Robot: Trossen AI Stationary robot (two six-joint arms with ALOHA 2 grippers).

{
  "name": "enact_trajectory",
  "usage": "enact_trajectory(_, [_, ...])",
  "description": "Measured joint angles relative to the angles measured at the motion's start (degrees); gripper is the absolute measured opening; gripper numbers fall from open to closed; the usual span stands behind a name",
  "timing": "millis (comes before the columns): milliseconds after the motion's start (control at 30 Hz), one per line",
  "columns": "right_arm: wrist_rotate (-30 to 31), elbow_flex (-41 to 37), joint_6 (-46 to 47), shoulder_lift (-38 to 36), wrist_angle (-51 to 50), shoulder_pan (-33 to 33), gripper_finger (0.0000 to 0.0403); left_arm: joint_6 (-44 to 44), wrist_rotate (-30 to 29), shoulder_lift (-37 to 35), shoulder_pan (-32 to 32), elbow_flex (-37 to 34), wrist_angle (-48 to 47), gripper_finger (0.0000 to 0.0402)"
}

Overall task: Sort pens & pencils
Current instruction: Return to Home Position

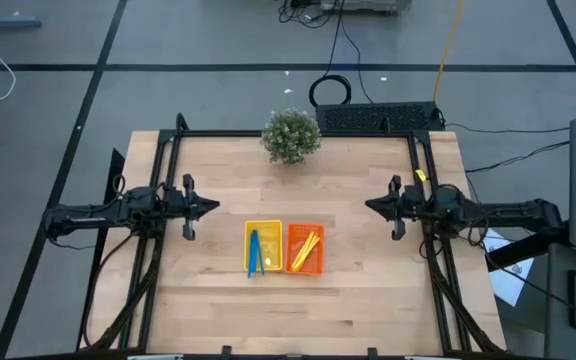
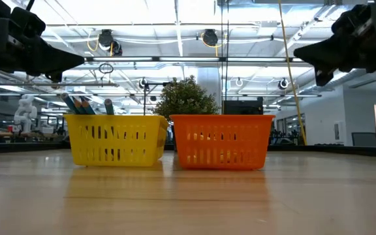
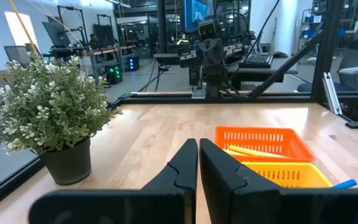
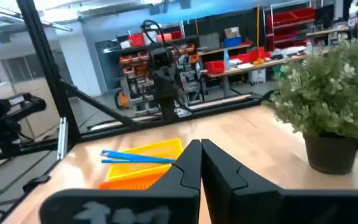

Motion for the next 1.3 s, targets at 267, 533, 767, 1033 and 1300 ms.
enact_trajectory(267, [-0.14, -0.62, -3.59, -7.22, -14.7, 1.38, 0.0, 0.0, 0.0, -0.01, 0.0, 0.0, 0.0, 0.0024])
enact_trajectory(533, [-0.08, -0.61, -9.74, -7.74, -16.23, 2.32, 0.0, 0.0, 0.02, 0.0, 0.0, 0.0, 0.02, 0.0024])
enact_trajectory(767, [0.02, -0.63, -10.04, -7.68, -16.1, 2.32, 0.0, -0.02, 0.02, 0.0, 0.0, 0.0, 0.04, 0.0024])
enact_trajectory(1033, [0.1, -0.63, -9.87, -7.68, -15.87, 2.32, 0.0, -0.02, 0.02, 0.0, 0.0, 0.0, 0.04, 0.0024])
enact_trajectory(1300, [0.14, -0.65, -9.86, -7.68, -15.83, 2.3, 0.0, -0.02, 0.04, 0.0, 0.0, 0.0, 0.04, 0.0024])
